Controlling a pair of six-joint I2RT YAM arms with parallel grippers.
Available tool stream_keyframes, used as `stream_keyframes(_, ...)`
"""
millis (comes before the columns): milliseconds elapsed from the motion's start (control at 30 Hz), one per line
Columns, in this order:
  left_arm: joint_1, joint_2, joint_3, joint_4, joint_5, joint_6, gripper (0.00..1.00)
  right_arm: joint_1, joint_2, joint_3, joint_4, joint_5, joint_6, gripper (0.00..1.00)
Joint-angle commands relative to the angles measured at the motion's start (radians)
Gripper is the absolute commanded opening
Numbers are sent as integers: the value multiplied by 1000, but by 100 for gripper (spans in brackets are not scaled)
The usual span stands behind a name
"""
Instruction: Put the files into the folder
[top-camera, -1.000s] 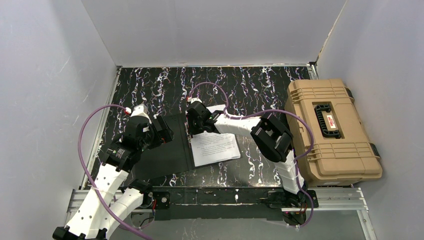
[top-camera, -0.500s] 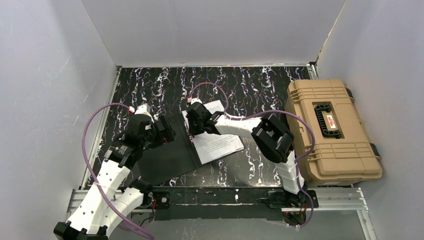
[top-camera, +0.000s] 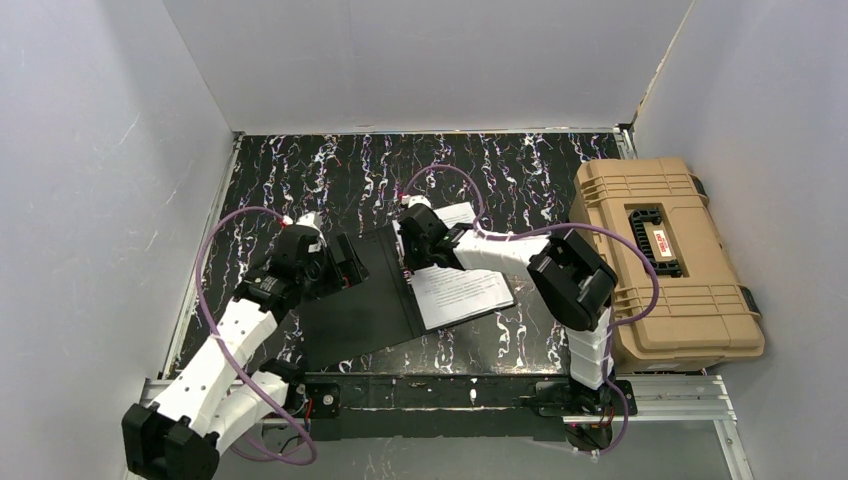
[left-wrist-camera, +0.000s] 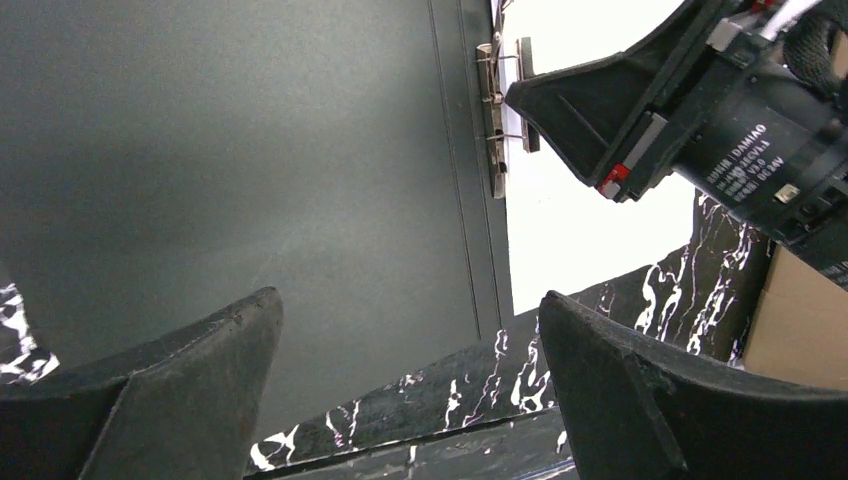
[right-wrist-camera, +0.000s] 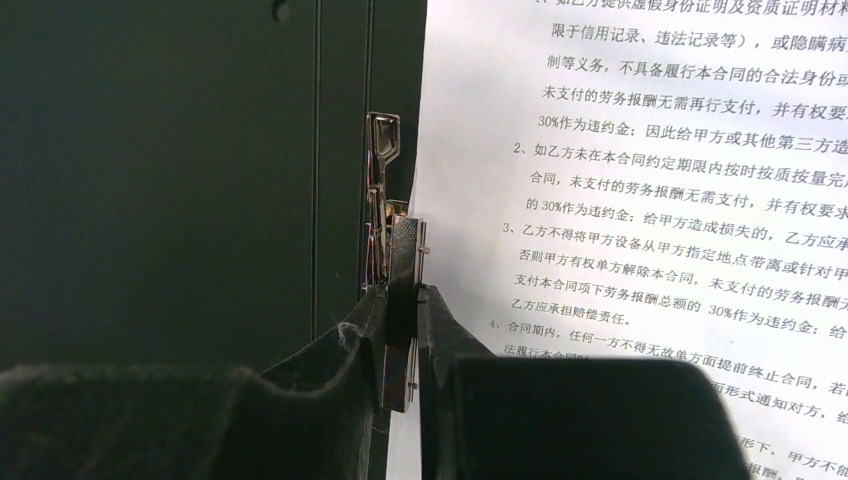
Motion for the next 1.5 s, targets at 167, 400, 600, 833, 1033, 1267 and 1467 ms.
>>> stream_keyframes(167,-6,132,-94,162,98,-62,98,-23,-110,-81,42,26,-9,12)
stream_keyframes(400,-16,214,-127,238,109,-85,98,-26,-118,-102,53,14,-5,17)
stream_keyframes(600,-19,262,-149,281,96,-87,98,-30,-130,-110,53,19,-3,29)
stream_keyframes(833,-19,288,-171,316,90,-87,98,-29,-146,-106,52,31,-3,37)
stream_keyframes(1033,-20,301,-183,329,90,-88,98,-34,-149,-101,44,50,-7,38)
stream_keyframes(1267,-20,299,-189,332,86,-90,98,-37,-129,-101,44,43,-8,35)
stream_keyframes(1467,-21,308,-189,332,87,-88,98,-37,-121,-101,45,37,-8,32)
